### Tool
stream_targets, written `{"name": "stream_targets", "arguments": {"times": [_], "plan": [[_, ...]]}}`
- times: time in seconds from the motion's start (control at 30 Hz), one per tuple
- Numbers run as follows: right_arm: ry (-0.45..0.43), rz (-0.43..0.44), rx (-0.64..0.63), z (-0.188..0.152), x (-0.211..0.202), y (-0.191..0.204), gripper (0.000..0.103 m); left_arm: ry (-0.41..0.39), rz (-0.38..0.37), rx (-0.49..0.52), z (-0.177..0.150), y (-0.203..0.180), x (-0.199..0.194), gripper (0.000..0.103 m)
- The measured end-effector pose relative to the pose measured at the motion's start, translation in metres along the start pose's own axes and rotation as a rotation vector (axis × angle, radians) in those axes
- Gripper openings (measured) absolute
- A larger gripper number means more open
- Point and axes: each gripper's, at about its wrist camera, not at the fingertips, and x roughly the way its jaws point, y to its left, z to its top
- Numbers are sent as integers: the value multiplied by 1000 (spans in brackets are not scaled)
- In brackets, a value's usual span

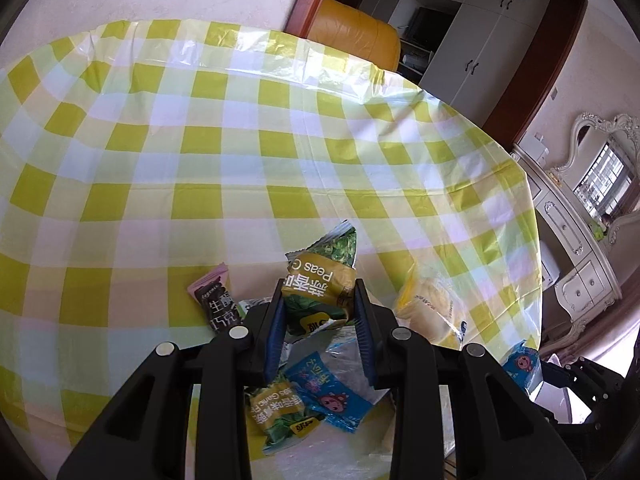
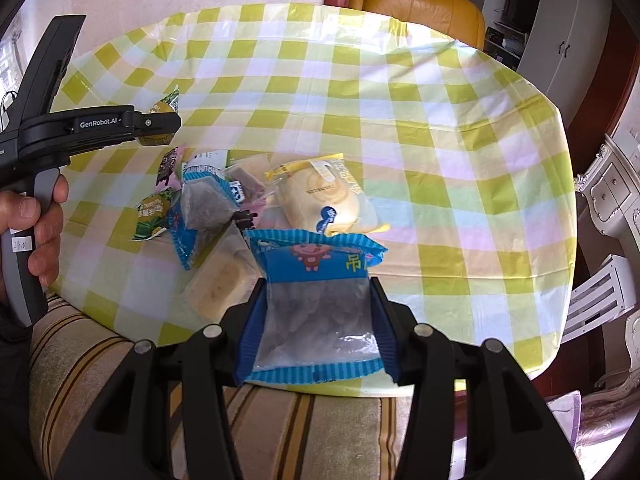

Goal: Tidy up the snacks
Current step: 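Lift both held snacks and carry them over the purple-rimmed box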

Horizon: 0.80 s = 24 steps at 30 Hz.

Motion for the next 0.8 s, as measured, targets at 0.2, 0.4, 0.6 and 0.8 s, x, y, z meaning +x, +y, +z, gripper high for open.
{"name": "stream_targets", "arguments": {"times": [0.2,0.4,0.6,0.8], "plan": [[11,-73,86,-20,-8,-51,49,35,-64,107,-7,-55,8,31],[29,-148,182,-45,-14,-103,49,93,-115,224,-23,-110,20,31],[54,-212,256,-74,-19,-148,49,170,-195,362,-48,-170,31,31],[82,-258,336,-105,-21,-186,49,253,-277,509,-81,-229,41,31]]}}
